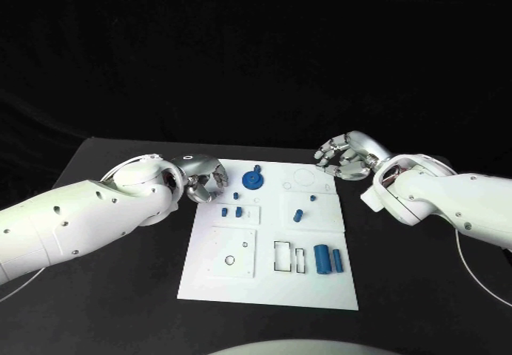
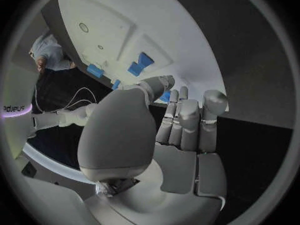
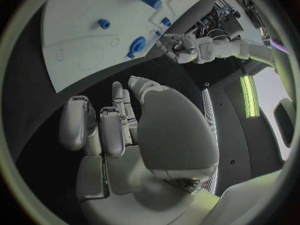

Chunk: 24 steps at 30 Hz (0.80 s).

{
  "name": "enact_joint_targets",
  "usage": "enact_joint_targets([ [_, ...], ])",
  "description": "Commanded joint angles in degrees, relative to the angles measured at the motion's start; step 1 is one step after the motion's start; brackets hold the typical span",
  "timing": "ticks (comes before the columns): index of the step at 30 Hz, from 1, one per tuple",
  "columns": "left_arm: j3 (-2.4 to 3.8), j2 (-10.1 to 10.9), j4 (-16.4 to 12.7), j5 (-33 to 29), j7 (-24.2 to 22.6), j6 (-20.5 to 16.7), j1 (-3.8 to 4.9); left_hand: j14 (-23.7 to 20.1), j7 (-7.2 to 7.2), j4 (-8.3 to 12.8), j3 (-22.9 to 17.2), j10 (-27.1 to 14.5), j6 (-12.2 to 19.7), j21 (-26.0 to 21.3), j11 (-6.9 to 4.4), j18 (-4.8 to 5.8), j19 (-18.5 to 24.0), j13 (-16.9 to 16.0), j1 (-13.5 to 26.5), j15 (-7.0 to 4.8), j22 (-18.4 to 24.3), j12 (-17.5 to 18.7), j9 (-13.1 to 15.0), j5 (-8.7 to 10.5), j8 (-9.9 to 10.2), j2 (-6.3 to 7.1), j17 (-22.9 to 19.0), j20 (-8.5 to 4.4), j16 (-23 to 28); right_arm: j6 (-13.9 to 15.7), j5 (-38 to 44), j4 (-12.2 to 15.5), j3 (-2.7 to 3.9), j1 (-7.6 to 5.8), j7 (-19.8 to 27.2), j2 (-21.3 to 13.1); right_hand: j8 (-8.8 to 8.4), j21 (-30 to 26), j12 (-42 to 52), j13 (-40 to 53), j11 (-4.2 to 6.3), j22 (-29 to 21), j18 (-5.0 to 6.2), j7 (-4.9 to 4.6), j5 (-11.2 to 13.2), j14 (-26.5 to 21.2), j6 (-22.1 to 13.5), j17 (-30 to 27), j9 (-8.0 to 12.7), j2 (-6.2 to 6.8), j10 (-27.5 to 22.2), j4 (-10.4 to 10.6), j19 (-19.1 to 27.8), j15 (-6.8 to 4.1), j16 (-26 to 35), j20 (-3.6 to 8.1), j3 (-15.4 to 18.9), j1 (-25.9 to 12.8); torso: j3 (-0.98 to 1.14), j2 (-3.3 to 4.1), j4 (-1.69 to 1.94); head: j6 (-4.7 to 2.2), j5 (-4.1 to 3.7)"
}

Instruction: Assemble the parts on the task board

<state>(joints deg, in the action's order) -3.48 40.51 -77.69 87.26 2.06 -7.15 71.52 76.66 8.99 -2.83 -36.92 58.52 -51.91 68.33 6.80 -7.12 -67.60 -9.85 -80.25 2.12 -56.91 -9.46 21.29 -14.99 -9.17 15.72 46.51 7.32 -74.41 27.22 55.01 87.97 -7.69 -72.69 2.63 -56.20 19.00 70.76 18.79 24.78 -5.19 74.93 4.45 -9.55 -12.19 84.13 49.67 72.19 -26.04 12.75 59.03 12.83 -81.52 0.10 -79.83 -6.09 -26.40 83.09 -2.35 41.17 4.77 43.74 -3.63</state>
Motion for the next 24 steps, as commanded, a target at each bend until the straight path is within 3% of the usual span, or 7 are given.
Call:
enact_joint_targets([
  [1,0.16,0.99,-0.23,-14.80,-5.70,-7.72,0.35,-0.63,0.71,-0.30,-0.30,-0.29,-0.50,-0.72,0.10,-0.85,0.73,0.17,0.66,0.03,0.92,0.34,0.00,0.00,0.07,-0.30,-1.11,0.10,0.53,-8.48,14.34,0.12,-0.01,0.10,-3.25,-0.45,-0.71,1.94,-1.99,-2.25,0.10,5.58,-0.64,0.31,0.21,2.21,1.25,0.74,0.69,0.91,1.60,-1.04,-0.92,0.14,-0.53,0.02,-2.01,0.10,0.08,-0.03,-0.07,-0.26,-1.07],
  [2,0.17,1.43,-0.27,-20.40,-7.32,-8.67,0.42,-1.58,0.83,-0.42,-0.34,-0.30,-0.65,-2.07,0.13,-1.28,2.10,0.28,0.74,0.08,2.77,0.35,0.01,0.03,0.03,-0.41,-3.21,0.14,1.48,-9.19,17.30,0.32,-0.01,0.15,-3.83,-0.62,-1.23,3.03,-3.20,-3.61,0.28,6.27,-0.85,0.46,0.35,2.26,1.90,0.77,1.11,1.37,2.22,-1.82,-1.38,0.23,-0.62,0.08,-3.01,-0.10,0.09,-0.02,-0.09,-0.34,-1.44],
  [3,0.18,1.77,-0.35,-24.85,-8.58,-9.11,0.46,-6.51,1.23,-0.63,-0.50,-0.48,-0.88,-7.28,0.37,-2.67,7.57,0.47,0.77,0.20,9.56,0.28,0.03,0.07,0.00,-0.76,-11.85,0.30,6.09,-9.67,19.57,0.52,-0.01,0.20,-4.30,-0.74,-1.23,3.03,-3.20,-3.61,0.28,6.27,-0.85,0.46,0.35,2.26,1.90,0.77,1.11,1.37,2.22,-1.82,-1.38,0.23,-0.62,0.08,-3.01,-0.10,0.14,0.03,-0.20,-0.43,-1.61],
  [4,0.19,2.23,-0.49,-30.73,-10.30,-9.27,0.51,-8.93,1.63,-0.79,-0.56,-0.10,-1.19,-10.22,0.56,-3.43,10.63,0.46,0.77,0.35,13.16,-0.13,0.07,0.14,-0.10,-1.18,-15.48,0.37,8.27,-10.21,22.45,0.83,-0.01,0.30,-4.92,-0.90,-1.44,3.71,-3.95,-4.43,0.34,6.70,-1.01,0.64,0.57,2.26,2.40,0.74,1.31,1.54,2.42,-2.19,-1.66,0.16,-0.63,0.05,-3.52,-0.36,0.15,0.09,-0.30,-0.55,-1.78],
  [6,0.21,3.40,-1.27,-43.68,-14.32,-8.56,0.58,-10.93,1.28,0.23,-0.72,2.68,-2.91,-11.09,-0.09,-3.58,11.78,-0.23,-0.70,-0.16,13.56,-2.38,0.50,-0.03,-1.03,-2.50,-16.53,0.04,9.91,-11.16,28.76,1.69,-0.01,0.64,-6.43,-1.27,-1.60,4.10,-4.41,-4.99,0.35,6.96,-1.09,0.77,0.86,2.27,2.72,0.71,1.45,1.87,2.63,-2.28,-1.82,0.15,-0.63,0.04,-3.63,-0.84,0.04,0.18,-0.31,-0.76,-2.24],
  [12,0.20,6.24,-4.61,-65.48,-21.73,-7.18,0.56,-14.27,0.64,-0.14,3.44,4.46,-3.26,-14.19,-1.01,-3.47,14.67,-1.64,1.32,-0.40,15.09,-6.49,0.70,0.10,-1.34,-2.48,-18.77,0.01,12.63,-11.59,39.19,3.26,-0.01,1.71,-9.52,-1.50,-2.33,4.46,-5.56,-6.36,0.26,7.26,-1.17,0.76,1.54,2.27,2.86,0.60,1.91,2.92,2.99,-2.41,-1.94,0.28,-0.62,0.06,-3.68,-2.18,-0.11,0.11,-0.10,-0.77,-3.04],
  [24,0.18,9.24,-8.38,-80.31,-26.86,-7.81,0.48,-14.80,0.17,-0.26,6.05,4.19,-3.84,-16.35,-1.55,-3.45,14.25,-3.72,1.48,-0.79,16.59,-10.83,1.07,0.03,-1.84,-3.28,-19.67,-0.22,12.73,-9.91,44.01,3.71,-0.03,3.48,-11.51,0.91,-3.60,6.13,-7.03,-8.11,-0.35,8.29,-1.54,0.03,1.64,2.52,2.56,1.36,2.67,3.15,2.85,-3.03,-2.66,0.73,-1.23,-0.34,-4.11,-2.91,-0.25,0.27,-0.02,-0.71,-3.44],
])
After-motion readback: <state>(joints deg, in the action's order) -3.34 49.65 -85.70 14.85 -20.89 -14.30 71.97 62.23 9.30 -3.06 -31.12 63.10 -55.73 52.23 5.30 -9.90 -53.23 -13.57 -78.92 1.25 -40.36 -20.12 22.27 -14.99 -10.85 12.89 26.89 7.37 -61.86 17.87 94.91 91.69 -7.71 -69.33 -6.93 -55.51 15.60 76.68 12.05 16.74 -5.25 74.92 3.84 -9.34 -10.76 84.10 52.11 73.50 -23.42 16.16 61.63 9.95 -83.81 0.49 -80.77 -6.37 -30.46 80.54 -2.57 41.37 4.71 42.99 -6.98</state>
